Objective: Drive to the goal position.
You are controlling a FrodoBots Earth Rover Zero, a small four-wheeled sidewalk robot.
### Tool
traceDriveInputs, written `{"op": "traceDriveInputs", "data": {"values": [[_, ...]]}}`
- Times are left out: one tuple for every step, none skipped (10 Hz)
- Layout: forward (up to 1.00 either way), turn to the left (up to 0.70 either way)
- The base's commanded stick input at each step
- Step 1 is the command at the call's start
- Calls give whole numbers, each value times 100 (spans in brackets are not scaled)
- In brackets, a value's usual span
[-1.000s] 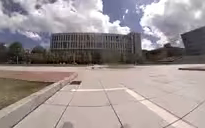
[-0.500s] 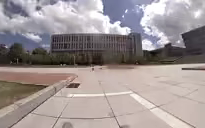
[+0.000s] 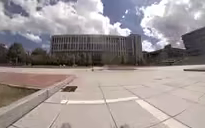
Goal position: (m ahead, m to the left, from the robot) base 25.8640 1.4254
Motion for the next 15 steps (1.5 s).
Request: {"op": "traceDriveInputs", "data": {"values": [[70,0],[70,0],[70,0],[70,0],[70,0],[70,0],[70,0],[70,0],[70,0],[70,0],[70,0],[70,0],[70,0],[70,0],[70,0]]}}
